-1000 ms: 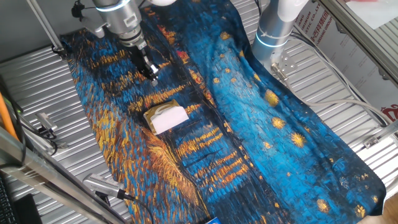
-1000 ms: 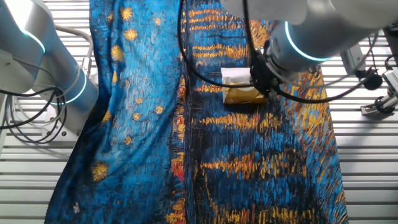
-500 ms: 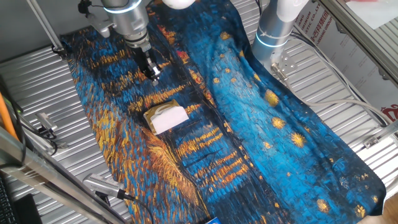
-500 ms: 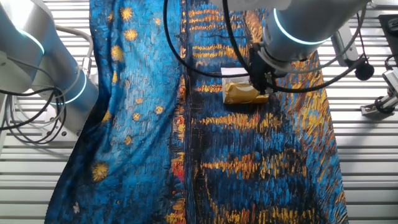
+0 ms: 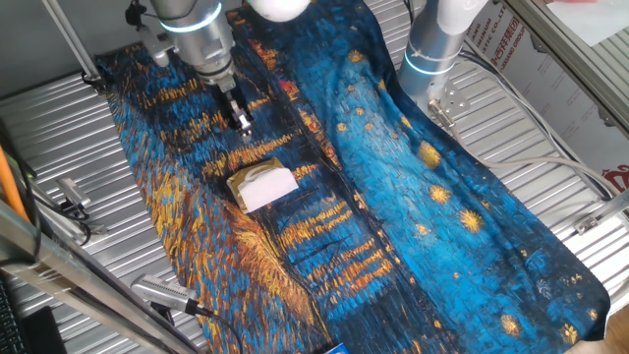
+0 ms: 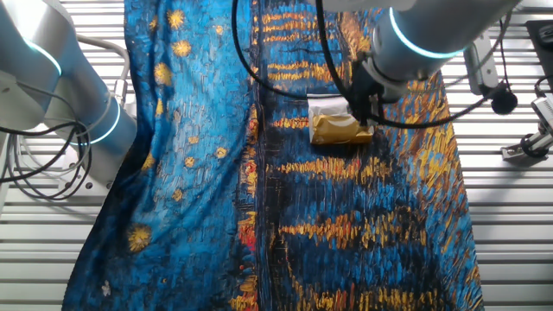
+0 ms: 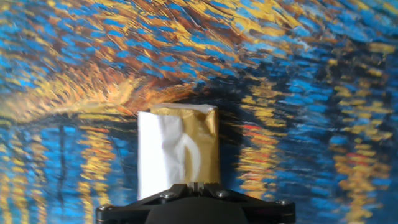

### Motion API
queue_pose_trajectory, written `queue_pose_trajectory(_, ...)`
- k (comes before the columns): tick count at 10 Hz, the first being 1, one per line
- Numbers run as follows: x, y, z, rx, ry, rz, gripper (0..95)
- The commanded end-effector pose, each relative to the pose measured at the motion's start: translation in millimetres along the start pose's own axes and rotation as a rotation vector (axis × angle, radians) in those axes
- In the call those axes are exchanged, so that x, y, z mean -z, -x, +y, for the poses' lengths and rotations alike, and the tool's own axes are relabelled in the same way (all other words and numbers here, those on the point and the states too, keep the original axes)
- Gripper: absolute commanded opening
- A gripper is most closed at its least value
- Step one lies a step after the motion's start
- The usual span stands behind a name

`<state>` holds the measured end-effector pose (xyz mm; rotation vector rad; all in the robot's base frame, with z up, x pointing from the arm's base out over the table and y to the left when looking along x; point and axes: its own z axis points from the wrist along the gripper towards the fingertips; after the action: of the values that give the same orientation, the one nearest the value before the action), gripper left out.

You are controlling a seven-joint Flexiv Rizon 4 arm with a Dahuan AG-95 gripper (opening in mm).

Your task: Pull out a napkin

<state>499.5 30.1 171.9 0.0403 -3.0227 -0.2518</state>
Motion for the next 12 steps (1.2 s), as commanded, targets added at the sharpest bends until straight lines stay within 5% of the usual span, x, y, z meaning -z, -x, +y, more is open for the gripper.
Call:
queue_pose_trajectory(1,-2.0,1.7,23.9,-0.069,-0.022,0.013,0.0)
queue_pose_trajectory(4,-26.5,3.1,57.7,-0.146,-0.080,0.004,0.0)
queue_pose_trajectory(10,-55.5,8.5,89.9,-0.249,-0.118,-0.007,0.0)
queue_pose_trajectory(11,-59.5,10.4,94.7,-0.263,-0.135,-0.010,0.0)
queue_pose_trajectory(12,-66.4,13.1,99.2,-0.264,-0.203,-0.017,0.0)
